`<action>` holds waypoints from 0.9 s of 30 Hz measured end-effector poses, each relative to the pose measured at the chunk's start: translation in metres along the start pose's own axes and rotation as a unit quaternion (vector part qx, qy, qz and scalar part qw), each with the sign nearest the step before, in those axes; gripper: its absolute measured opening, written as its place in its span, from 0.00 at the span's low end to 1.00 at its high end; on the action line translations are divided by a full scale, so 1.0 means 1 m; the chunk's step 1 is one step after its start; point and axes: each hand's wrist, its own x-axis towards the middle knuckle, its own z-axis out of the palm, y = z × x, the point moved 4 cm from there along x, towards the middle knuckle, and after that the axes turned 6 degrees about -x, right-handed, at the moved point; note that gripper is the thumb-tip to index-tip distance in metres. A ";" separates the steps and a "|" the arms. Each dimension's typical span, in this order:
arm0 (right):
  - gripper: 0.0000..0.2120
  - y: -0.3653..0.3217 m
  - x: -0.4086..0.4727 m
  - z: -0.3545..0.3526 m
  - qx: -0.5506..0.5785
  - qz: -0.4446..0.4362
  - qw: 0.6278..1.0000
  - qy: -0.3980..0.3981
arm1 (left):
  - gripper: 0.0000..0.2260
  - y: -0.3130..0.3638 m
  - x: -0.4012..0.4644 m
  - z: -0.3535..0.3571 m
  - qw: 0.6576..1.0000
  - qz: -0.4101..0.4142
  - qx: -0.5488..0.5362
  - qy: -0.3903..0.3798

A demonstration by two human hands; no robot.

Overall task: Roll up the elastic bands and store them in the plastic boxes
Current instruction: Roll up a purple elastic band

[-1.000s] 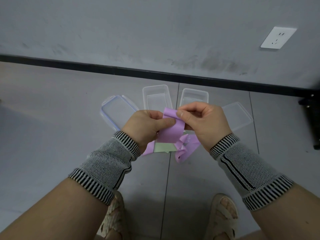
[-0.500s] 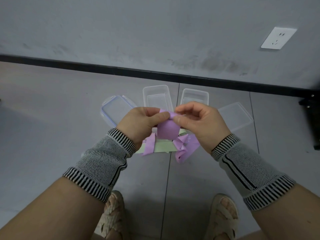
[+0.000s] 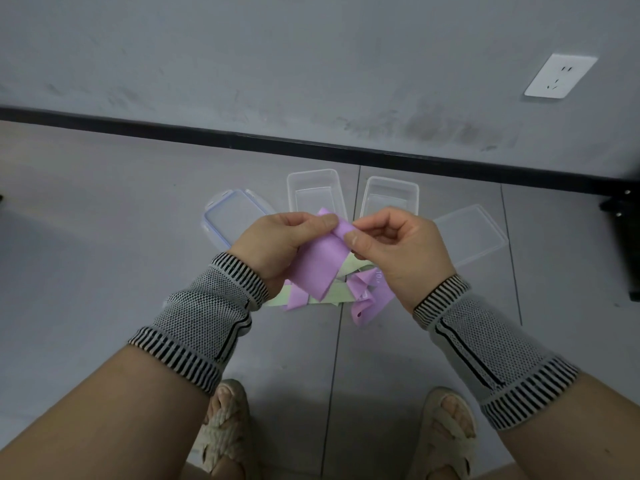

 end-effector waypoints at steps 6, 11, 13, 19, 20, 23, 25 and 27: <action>0.35 -0.007 -0.001 0.000 -0.111 -0.003 0.973 -0.200 | 0.12 0.001 -0.005 -0.006 0.992 -0.055 0.016 -0.108; 0.36 -0.005 -0.005 0.008 -0.204 -0.040 0.938 -0.278 | 0.11 -0.006 -0.006 -0.007 0.980 -0.085 0.061 -0.167; 0.34 -0.005 -0.007 0.010 -0.230 -0.047 0.930 -0.284 | 0.10 -0.006 -0.006 -0.007 0.979 -0.091 0.078 -0.167; 0.27 -0.006 -0.007 0.006 -0.241 -0.064 0.937 -0.247 | 0.07 -0.006 -0.004 -0.004 0.979 -0.087 0.115 -0.145; 0.27 -0.006 -0.007 0.005 -0.242 -0.069 0.938 -0.238 | 0.10 -0.006 -0.003 -0.005 0.979 -0.087 0.124 -0.138; 0.27 -0.007 -0.007 0.003 -0.241 -0.085 0.943 -0.213 | 0.12 -0.006 -0.004 -0.009 0.977 -0.088 0.140 -0.131; 0.27 -0.006 -0.005 0.000 -0.214 -0.079 0.954 -0.193 | 0.10 -0.006 -0.004 -0.013 0.979 -0.094 0.131 -0.121; 0.27 -0.005 -0.001 -0.005 -0.183 -0.068 0.965 -0.175 | 0.08 -0.004 -0.003 -0.018 0.984 -0.097 0.110 -0.104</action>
